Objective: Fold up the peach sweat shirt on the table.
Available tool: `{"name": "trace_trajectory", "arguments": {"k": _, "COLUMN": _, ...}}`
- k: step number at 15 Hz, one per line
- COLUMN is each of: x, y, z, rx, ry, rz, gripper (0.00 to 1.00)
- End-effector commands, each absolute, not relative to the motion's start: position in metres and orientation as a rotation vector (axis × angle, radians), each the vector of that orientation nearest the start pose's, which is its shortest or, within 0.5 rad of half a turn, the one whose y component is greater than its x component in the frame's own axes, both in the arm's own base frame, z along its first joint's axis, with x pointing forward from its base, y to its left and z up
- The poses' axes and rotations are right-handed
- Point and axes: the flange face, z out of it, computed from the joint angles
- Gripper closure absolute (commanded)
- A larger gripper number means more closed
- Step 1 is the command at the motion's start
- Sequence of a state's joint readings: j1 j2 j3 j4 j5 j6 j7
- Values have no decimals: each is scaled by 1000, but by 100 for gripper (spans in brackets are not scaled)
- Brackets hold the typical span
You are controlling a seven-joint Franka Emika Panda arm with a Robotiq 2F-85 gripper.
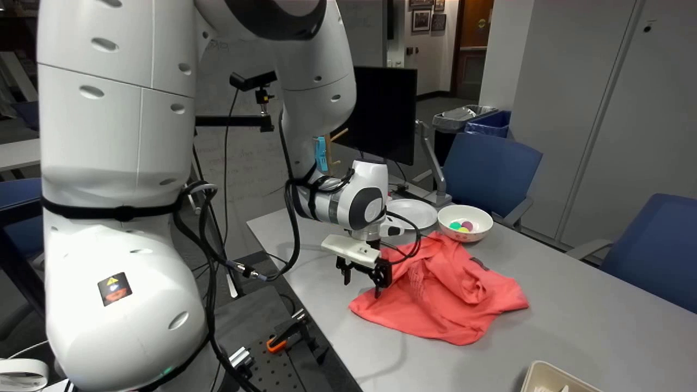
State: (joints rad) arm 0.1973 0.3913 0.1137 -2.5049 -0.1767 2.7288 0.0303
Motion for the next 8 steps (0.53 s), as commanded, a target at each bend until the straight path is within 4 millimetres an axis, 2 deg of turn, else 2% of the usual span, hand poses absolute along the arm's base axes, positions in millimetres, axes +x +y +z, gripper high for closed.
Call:
{"name": "trace_trajectory", "arguments": {"k": 1, "x": 408, "y": 149, "z": 104, "rx": -3090, "ry": -766, "rz": 195, "gripper": 1}}
{"name": "trace_trajectory", "arguments": {"k": 5, "x": 405, "y": 149, "z": 93, "rx": -3093, "ry": -810, "rz": 181, "gripper": 8}}
{"name": "trace_trajectory", "arguments": {"k": 6, "x": 404, "y": 149, "z": 92, "rx": -3094, "ry": -816, "rz": 179, "gripper": 15}}
{"name": "trace_trajectory", "arguments": {"k": 7, "x": 404, "y": 148, "z": 92, "rx": -3097, "ry": -819, "rz": 174, "gripper": 30}}
{"name": "trace_trajectory", "arguments": {"k": 8, "x": 404, "y": 148, "z": 92, "rx": -3099, "ry": -821, "rz": 171, "gripper": 35}}
